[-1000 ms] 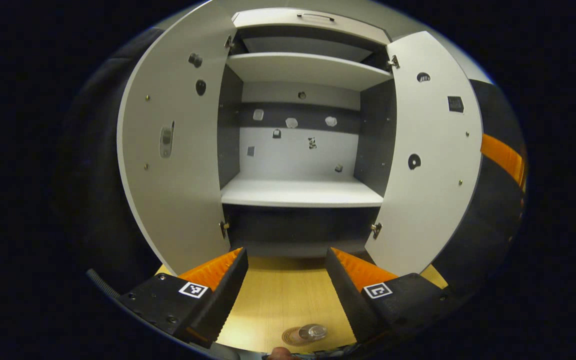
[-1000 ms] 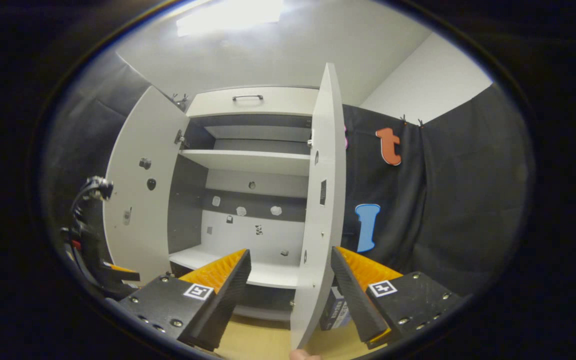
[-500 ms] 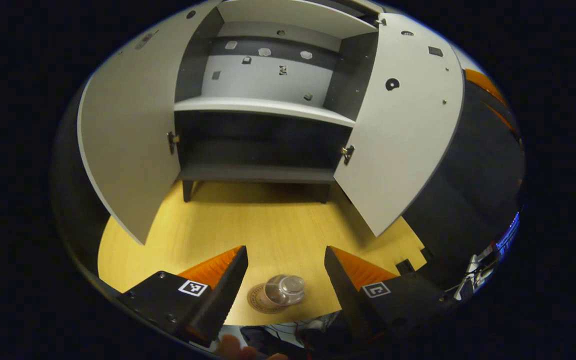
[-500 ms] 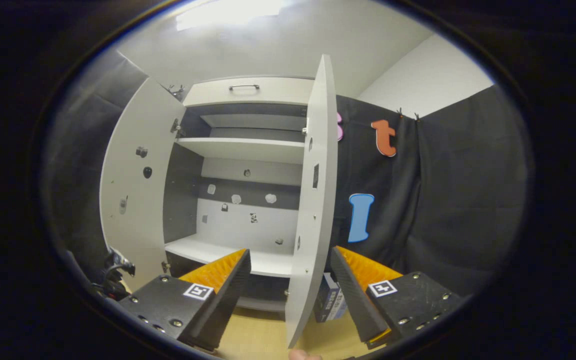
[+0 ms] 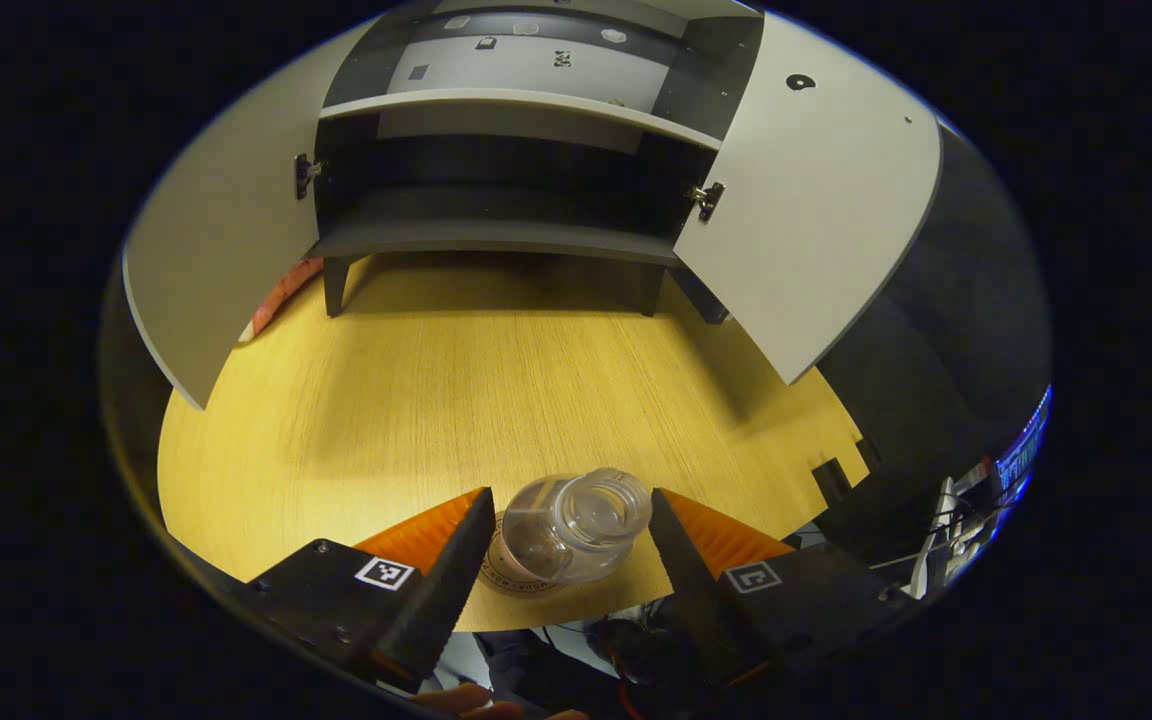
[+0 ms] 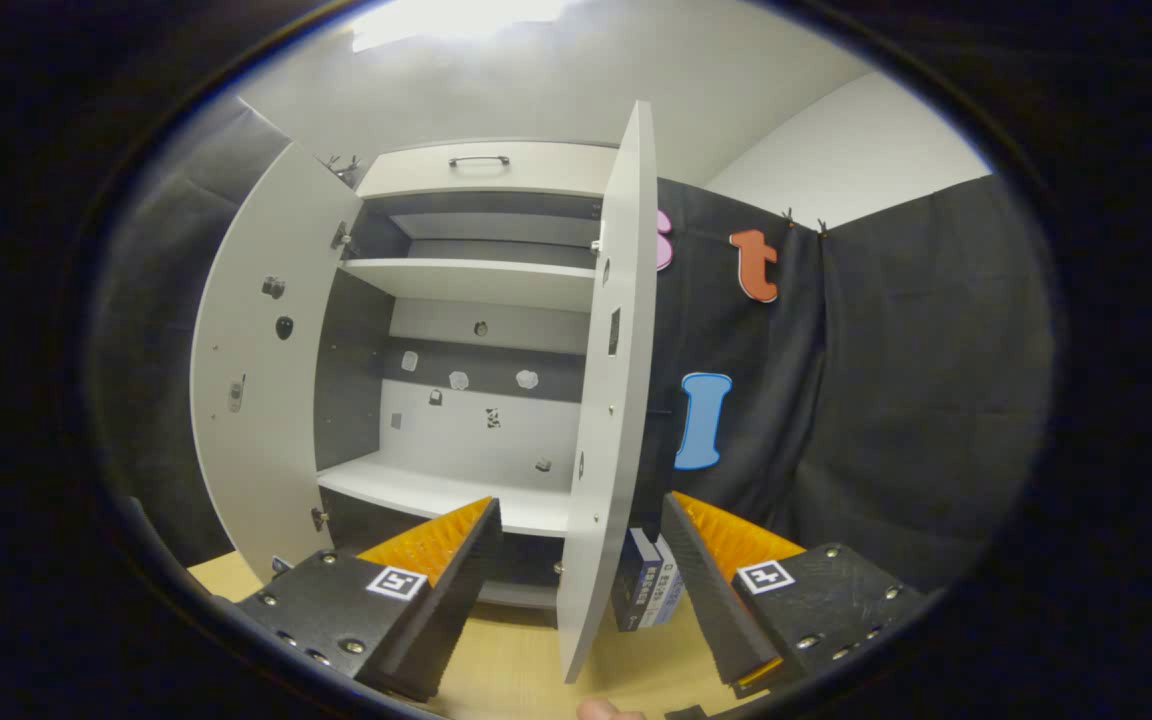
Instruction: Grasp the bottle in the cabinet with the left hand and place it on the coaster, then close the right door with the right hand and the left door with the left hand.
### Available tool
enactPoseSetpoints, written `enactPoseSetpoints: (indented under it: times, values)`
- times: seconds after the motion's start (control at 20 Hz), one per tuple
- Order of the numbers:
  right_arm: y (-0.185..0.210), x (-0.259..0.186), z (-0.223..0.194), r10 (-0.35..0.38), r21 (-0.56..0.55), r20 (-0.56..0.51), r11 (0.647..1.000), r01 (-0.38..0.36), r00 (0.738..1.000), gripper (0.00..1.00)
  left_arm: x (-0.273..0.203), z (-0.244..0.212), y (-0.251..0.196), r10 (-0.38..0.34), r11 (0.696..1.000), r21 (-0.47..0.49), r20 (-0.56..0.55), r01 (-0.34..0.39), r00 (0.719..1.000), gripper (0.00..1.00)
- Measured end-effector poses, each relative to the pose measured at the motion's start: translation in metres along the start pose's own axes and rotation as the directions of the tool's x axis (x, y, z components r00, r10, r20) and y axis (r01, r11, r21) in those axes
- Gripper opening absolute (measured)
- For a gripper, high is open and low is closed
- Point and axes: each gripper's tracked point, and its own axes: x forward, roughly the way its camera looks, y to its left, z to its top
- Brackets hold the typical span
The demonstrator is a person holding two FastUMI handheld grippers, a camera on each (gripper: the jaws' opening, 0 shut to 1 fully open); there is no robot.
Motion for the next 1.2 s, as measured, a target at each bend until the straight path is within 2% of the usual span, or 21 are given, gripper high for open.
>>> enactPoseSetpoints:
  times: [0.15,0.25,0.35,0.45,0.5,0.6,0.65,0.7,1.2]
  values:
    - [-0.006,-0.004,-0.001,-0.017,-0.003,-0.007,1.000,0.017,1.000,0.97,0.013,-0.002,0.011,0.029,0.999,-0.020,-0.007,-0.029,1.000,0.97]
    - [-0.010,-0.004,-0.004,-0.028,-0.002,-0.012,1.000,0.028,1.000,0.94,0.018,-0.006,0.012,0.028,0.999,-0.021,-0.024,-0.028,0.999,0.94]
    - [-0.014,-0.005,-0.005,-0.041,0.001,-0.013,0.999,0.041,0.999,0.97,0.023,-0.001,0.017,0.042,0.999,0.020,-0.015,-0.042,0.999,0.86]
    - [-0.021,-0.007,-0.007,-0.055,0.001,-0.015,0.998,0.055,0.998,0.94,0.024,0.003,0.018,0.055,0.997,0.053,-0.014,-0.055,0.998,0.81]
    - [-0.022,-0.006,-0.008,-0.060,0.000,-0.016,0.998,0.060,0.998,0.97,0.022,0.006,0.020,0.062,0.996,0.066,-0.012,-0.061,0.998,0.80]
    - [-0.026,-0.005,-0.008,-0.070,-0.003,-0.018,0.998,0.070,0.997,0.94,0.020,0.021,0.019,0.070,0.993,0.093,0.012,-0.071,0.997,0.78]
    - [-0.028,-0.005,-0.008,-0.075,-0.002,-0.017,0.997,0.075,0.997,0.97,0.017,0.032,0.019,0.075,0.991,0.109,0.029,-0.078,0.997,0.78]
    - [-0.031,-0.004,-0.009,-0.080,0.001,-0.016,0.997,0.080,0.997,0.94,0.013,0.045,0.020,0.082,0.988,0.123,0.048,-0.088,0.995,0.77]
    - [-0.067,-0.011,-0.016,-0.175,0.025,-0.016,0.984,0.176,0.984,0.97,-0.030,0.231,0.002,0.040,0.981,0.172,0.263,-0.088,0.964,0.77]
